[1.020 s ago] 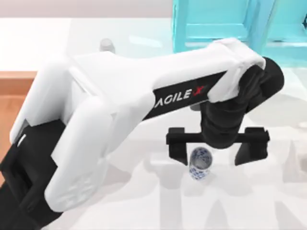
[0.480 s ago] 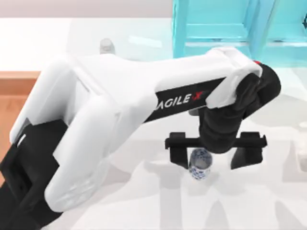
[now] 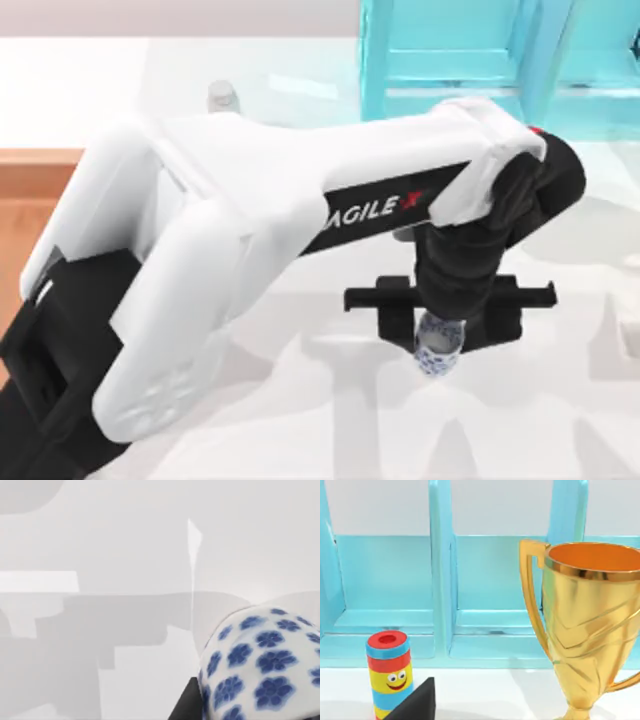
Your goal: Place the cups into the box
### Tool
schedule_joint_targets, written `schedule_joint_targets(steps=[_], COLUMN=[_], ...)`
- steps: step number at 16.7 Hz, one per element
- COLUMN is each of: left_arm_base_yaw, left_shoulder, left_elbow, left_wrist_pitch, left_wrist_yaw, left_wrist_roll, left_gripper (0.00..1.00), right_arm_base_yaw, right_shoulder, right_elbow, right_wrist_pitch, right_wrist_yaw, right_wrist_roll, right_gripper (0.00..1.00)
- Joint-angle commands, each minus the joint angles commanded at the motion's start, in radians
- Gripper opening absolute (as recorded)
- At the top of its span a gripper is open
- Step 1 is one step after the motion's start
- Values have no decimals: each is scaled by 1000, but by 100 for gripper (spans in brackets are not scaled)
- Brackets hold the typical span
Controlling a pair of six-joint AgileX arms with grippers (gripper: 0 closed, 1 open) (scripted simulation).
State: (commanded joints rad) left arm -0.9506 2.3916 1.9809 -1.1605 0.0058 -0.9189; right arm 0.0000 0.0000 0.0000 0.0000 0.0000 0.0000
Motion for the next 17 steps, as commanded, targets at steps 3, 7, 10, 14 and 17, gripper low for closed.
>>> schedule_joint_targets(steps=[3,7,10,14,17], left_arm_base_yaw=[0,0,0,22,73], left_shoulder=[0,0,0,-40,-170], left_elbow=[0,0,0,-25,-93], left_wrist_pitch=[0,0,0,-21,-71], left_wrist_yaw=[0,0,0,-1,-2], left_wrist_roll=[0,0,0,19,68], left_gripper=[0,0,0,0,0], right_arm_base_yaw=[0,0,0,0,0], right_shoulder=[0,0,0,0,0], right_elbow=[0,0,0,0,0], right_wrist_pitch=[0,0,0,0,0], right_wrist_yaw=[0,0,0,0,0], right_wrist_roll=[0,0,0,0,0], right_gripper=[100,100,100,100,100])
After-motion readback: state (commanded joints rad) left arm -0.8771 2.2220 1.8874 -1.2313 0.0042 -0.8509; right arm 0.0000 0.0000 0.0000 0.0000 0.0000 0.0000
